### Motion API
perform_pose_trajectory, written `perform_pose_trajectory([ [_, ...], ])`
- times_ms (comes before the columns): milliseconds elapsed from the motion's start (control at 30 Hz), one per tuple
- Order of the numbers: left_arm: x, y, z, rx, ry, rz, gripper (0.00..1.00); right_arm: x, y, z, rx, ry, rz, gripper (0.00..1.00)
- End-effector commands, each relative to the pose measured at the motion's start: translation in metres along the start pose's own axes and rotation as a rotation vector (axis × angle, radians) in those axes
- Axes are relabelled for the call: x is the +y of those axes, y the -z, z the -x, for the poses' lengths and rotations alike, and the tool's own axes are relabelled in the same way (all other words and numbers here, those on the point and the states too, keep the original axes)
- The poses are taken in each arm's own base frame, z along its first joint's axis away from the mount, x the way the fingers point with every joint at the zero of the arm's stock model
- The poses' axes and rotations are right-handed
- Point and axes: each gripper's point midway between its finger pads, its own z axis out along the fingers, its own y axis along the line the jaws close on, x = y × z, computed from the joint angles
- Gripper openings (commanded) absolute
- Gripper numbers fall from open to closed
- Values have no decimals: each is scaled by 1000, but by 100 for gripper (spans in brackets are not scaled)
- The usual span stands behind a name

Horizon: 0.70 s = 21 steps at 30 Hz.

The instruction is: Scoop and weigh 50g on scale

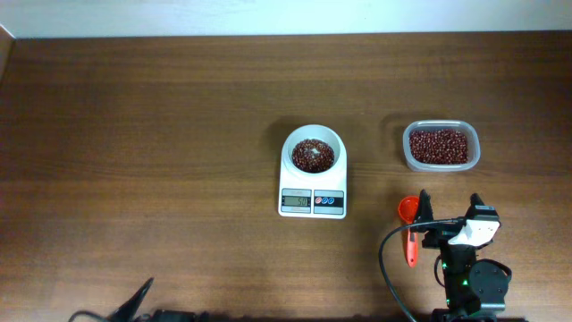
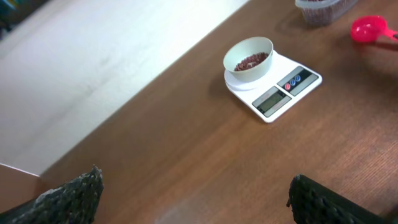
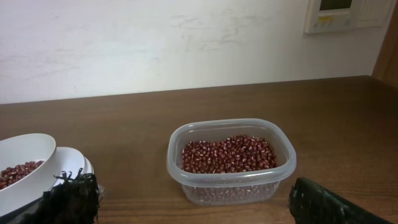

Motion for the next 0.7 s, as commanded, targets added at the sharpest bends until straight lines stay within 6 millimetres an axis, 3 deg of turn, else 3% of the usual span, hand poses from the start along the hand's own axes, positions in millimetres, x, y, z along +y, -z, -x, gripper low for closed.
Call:
perform_pose_trajectory([
  [0, 2, 7, 2, -18, 12, 37, 99, 1, 0, -4, 5, 1, 5, 99],
  [100, 4, 7, 4, -25, 10, 44, 99, 1, 0, -4, 5, 1, 5, 99],
  [167, 13, 2, 19, -89, -6, 71, 99, 1, 0, -3, 4, 1, 5, 99],
  [233, 25, -23, 25, -128, -17, 105, 99, 1, 0, -4, 5, 1, 5, 99],
  [300, 53, -60, 17, -145, 158, 217, 99, 1, 0, -4, 5, 1, 5, 99],
  [333, 71, -87, -2, -150, 359, 312, 99, 1, 0, -3, 4, 0, 5, 99],
  [367, 75, -108, -17, -149, 429, 344, 99, 1, 0, -3, 4, 1, 5, 99],
  [467, 65, -162, -56, -164, 424, 350, 99, 1, 0, -3, 4, 1, 5, 99],
  [567, 56, -188, -80, -205, 419, 366, 99, 1, 0, -4, 5, 1, 5, 99],
  [667, 46, -196, -101, -135, 421, 353, 99, 1, 0, -4, 5, 1, 5, 99],
])
